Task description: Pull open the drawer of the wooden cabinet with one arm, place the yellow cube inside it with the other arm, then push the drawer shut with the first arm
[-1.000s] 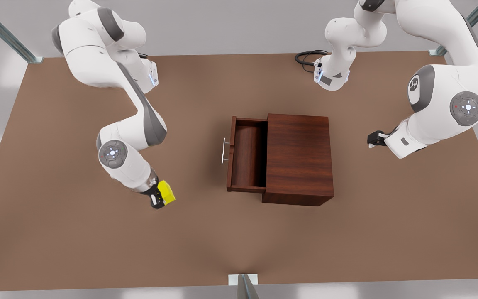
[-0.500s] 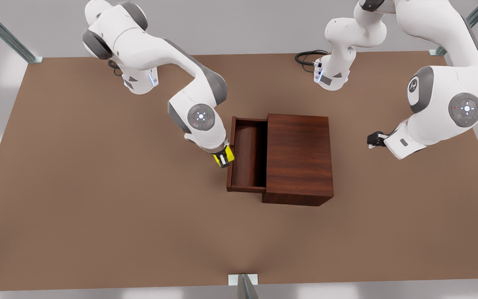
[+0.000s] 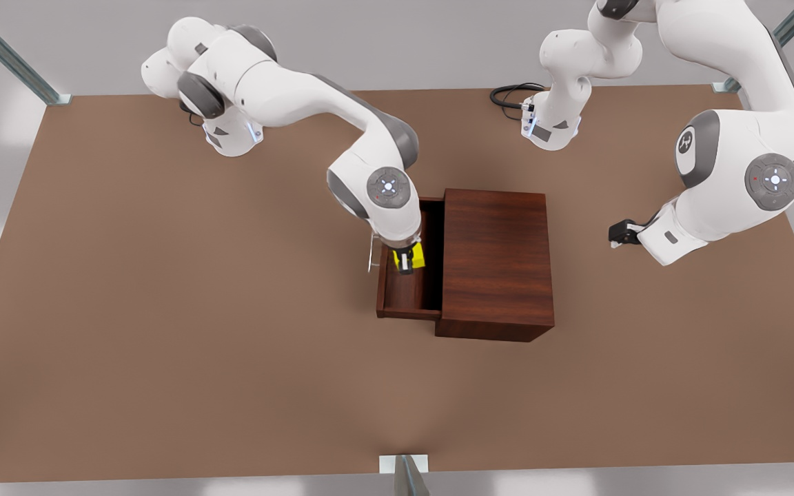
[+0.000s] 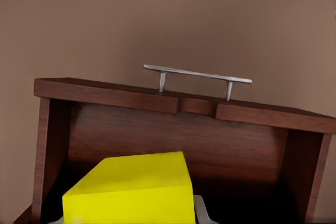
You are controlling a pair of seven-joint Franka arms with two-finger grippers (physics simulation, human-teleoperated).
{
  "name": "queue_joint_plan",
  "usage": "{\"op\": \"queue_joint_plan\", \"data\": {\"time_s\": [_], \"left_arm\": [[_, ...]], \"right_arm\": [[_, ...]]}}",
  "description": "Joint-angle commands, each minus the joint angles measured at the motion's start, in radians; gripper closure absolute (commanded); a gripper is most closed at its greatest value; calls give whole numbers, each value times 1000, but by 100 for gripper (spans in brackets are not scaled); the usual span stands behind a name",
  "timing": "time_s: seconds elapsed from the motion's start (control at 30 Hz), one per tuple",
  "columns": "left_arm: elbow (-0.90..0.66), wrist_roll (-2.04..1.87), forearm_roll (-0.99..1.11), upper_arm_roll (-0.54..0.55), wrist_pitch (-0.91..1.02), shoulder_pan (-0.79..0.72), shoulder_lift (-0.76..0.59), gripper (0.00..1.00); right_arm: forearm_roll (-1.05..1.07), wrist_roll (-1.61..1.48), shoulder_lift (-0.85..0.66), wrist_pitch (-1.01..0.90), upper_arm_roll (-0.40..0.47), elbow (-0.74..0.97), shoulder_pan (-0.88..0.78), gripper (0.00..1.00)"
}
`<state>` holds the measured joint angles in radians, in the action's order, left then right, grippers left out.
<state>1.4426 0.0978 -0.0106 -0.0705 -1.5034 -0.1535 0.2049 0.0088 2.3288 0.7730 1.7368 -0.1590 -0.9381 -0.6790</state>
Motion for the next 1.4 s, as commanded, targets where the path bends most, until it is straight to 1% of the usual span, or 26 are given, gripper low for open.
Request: {"op": "queue_joint_plan", "data": {"time_s": [0.0, 0.03, 0.17, 0.2, 0.23, 0.37, 0.4, 0.47, 0.5, 0.53, 0.6, 0.63, 0.67, 0.7, 0.73, 0.77, 0.8, 0.87, 0.93, 0.97, 1.03, 1.07, 1.1, 1.17, 1.27, 1.37], "left_arm": [[-1, -26, 1, 0, -1, 0, -1, 0], [-1, -26, 3, 0, -3, 0, -1, 0], [-1, -26, 6, 0, -4, 0, -1, 0], [-1, -26, 6, 0, -3, 0, -1, 0], [-1, -26, 8, 0, -4, 0, -1, 0], [-1, -26, 8, 0, -4, 0, -1, 0], [-1, -26, 8, 0, -3, 0, -1, 0], [-1, -26, 8, 0, -3, 0, -1, 0], [-2, -26, 6, 0, -4, 0, -1, 0], [-27, -36, 8, 0, -3, -26, -1, 0], [-73, -69, 6, 0, -4, -57, 1, 0], [-133, -101, 4, 0, -6, -89, 28, 0], [-175, -239, 4, 1, -6, -155, 48, 0], [-254, -400, 6, 0, 3, -238, 94, 0], [-291, -538, 9, -2, 2, -314, 125, 0], [-384, -759, 32, -3, 2, -411, 206, 0], [-436, -921, 61, -8, -9, -491, 271, 0], [-467, -1228, 87, -11, -102, -638, 329, 0], [-498, -1497, 112, -11, -285, -722, 392, 0], [-512, -1563, 113, -12, -334, -758, 416, 0], [-513, -1725, 113, -12, -501, -802, 459, 0], [-518, -1760, 113, -12, -567, -810, 484, 0], [-518, -1768, 113, -12, -682, -811, 528, 0], [-519, -1785, 113, -14, -794, -821, 583, 0], [-504, -1778, 130, -9, -795, -828, 617, 0], [-478, -1730, 181, -6, -710, -834, 650, 0]], "right_arm": [[10, 348, 12, -6, 1, 8, -7, 48], [8, 350, 17, -2, 19, 8, -27, 48], [8, 357, 23, 0, 21, 8, -27, 48], [8, 340, 23, 0, 22, 8, -27, 16], [8, 340, 22, -3, 22, 8, -27, 0], [4, 319, 9, -31, 24, 8, -17, 0], [2, 279, -11, -66, 30, 8, 13, 0], [-3, -4, -81, -178, 29, 7, 169, 0], [-4, -157, -98, -197, 27, 7, 237, 0], [-53, -391, -124, -264, 29, 7, 317, 0], [-62, -853, -155, -350, 29, 7, 466, 0], [-56, -1302, -213, -362, 32, -10, 547, 0], [-61, -1658, -254, -346, 35, -77, 622, 0], [-61, -2066, -310, -275, 39, -197, 688, 0], [-61, -2217, -346, -272, 90, -260, 702, 0], [-61, -2240, -440, -169, 110, -450, 705, 0], [-62, -2228, -489, -143, 111, -539, 705, 0], [-58, -2214, -491, -178, 116, -548, 725, 0], [-56, -2220, -489, -181, 116, -553, 731, 0], [-56, -2226, -486, -178, 122, -550, 734, 0], [-56, -2224, -482, -181, 118, -547, 743, 0], [-56, -2220, -480, -181, 118, -545, 743, 0], [-53, -2214, -480, -181, 118, -544, 742, 0], [-52, -2209, -480, -181, 113, -542, 737, 0], [-52, -2209, -480, -181, 113, -541, 739, 0], [-53, -2209, -480, -181, 113, -539, 742, 0]]}}
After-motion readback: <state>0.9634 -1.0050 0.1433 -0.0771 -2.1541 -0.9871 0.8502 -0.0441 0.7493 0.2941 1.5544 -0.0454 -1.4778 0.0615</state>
